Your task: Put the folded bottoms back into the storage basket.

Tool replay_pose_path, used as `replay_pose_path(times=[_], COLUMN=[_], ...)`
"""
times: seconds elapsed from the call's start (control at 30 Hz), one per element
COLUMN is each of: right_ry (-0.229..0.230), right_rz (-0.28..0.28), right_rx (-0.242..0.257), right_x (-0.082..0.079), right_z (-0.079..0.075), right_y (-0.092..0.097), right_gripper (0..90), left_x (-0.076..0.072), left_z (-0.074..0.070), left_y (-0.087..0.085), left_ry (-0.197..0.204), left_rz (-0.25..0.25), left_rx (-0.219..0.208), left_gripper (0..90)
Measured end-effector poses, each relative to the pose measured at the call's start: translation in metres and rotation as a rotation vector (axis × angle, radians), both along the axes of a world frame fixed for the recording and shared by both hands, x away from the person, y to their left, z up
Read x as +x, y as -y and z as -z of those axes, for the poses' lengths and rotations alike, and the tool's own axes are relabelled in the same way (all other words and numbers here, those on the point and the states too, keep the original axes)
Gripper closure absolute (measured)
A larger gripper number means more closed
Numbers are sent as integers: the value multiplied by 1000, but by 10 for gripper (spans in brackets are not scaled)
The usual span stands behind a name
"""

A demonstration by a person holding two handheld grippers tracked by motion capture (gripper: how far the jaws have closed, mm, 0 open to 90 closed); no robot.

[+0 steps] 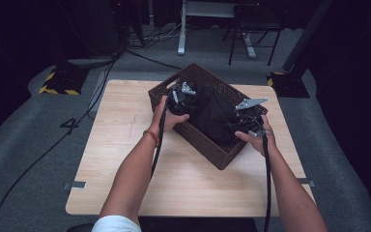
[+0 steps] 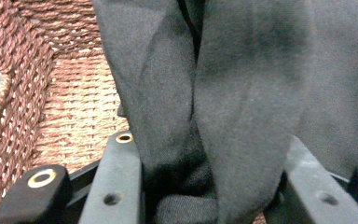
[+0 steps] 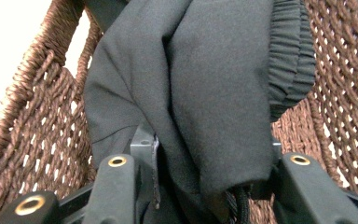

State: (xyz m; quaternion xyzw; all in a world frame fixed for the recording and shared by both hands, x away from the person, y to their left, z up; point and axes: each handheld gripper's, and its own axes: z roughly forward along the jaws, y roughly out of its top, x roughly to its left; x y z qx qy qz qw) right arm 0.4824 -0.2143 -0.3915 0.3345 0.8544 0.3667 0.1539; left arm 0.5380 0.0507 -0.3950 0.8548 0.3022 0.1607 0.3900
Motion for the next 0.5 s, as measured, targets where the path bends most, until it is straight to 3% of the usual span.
replay_pose_path(times=[0.23, 0.37, 0.5], right_ry=[-33, -43, -52], right_rz=[23, 38, 53], right_rx=[-20, -62, -42], right_x=[2, 3, 5], right_z=[7, 9, 7], right_y=[1, -4, -3], right_gripper=[526, 465, 490], left_x=[4, 5, 5], left_z=[5, 3, 0], left_y=[-4, -11, -14], left_ry=[-29, -29, -19], left_rz=[-50, -70, -83], left_rx=[-17, -61, -68], left_gripper=[555, 529, 466])
